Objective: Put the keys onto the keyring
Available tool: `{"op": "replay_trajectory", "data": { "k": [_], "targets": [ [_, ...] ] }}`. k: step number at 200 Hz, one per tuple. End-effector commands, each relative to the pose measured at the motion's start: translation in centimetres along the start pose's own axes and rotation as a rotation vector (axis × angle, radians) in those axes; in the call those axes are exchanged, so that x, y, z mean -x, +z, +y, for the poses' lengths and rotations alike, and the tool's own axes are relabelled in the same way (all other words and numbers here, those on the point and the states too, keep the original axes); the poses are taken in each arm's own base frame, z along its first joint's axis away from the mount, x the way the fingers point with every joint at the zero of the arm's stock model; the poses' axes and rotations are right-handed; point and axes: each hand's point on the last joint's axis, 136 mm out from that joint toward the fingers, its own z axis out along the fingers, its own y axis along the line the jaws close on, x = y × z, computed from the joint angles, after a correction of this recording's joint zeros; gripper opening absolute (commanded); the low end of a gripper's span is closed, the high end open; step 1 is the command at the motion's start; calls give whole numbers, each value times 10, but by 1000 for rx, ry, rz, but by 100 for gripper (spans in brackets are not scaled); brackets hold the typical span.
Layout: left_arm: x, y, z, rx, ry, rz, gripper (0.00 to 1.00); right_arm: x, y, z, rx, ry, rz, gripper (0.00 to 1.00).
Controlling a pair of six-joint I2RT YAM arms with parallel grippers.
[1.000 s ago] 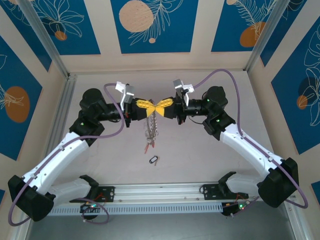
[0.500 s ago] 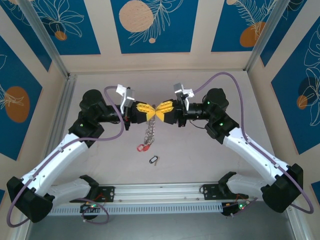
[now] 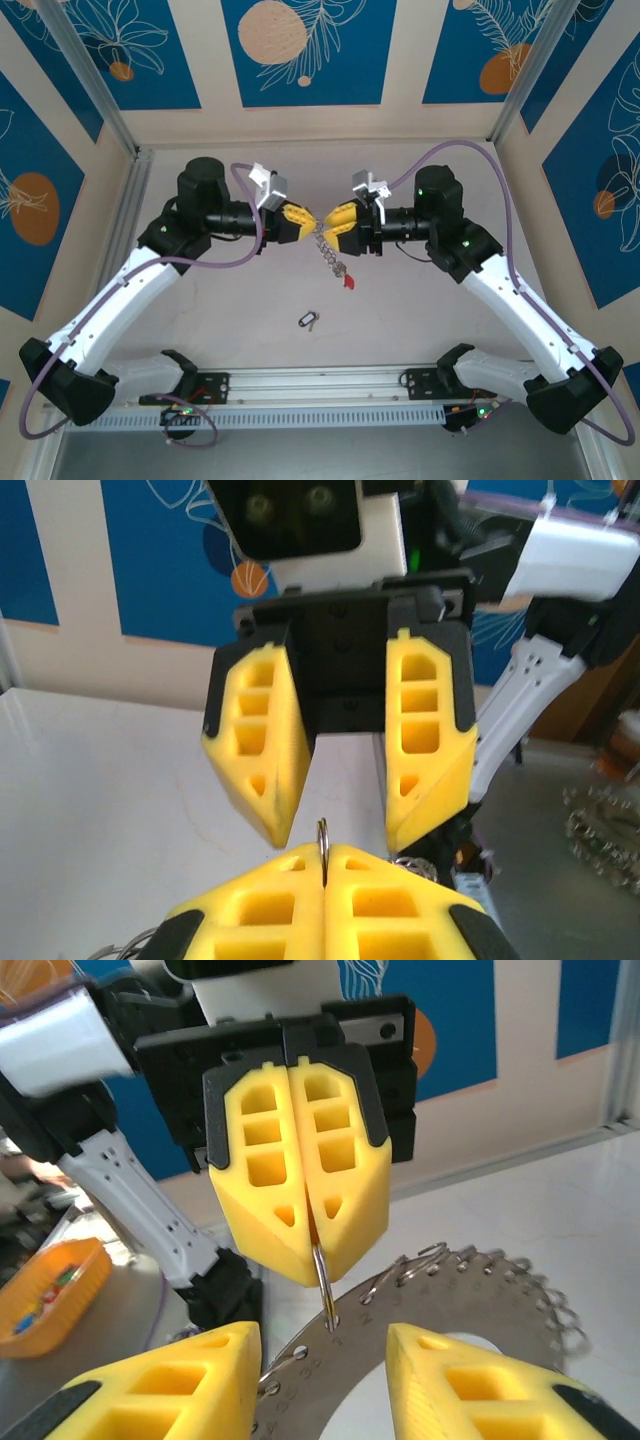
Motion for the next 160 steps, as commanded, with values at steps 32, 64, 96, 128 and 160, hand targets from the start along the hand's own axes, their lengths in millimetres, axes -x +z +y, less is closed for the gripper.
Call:
{"op": "replay_trajectory", "data": {
  "k": [32,64,96,128,160],
  "targets": [
    [-30,-2,-13,-28,55,251,0,-26,-6,2,-38,-34,130,36],
    [-37,2,-14,-34,67,316,0,-30,-1,4,-14,-31,133,35],
    [-41,3,-18,-44,70,341,0,-34,4,9,45,-22,139,36],
    [-44,4,-20,-51,71,354,0,-41,10,21,148,20,176,36],
    [-43,4,-22,-57,76,351,0,-49,16,26,179,23,212,35]
  ]
}}
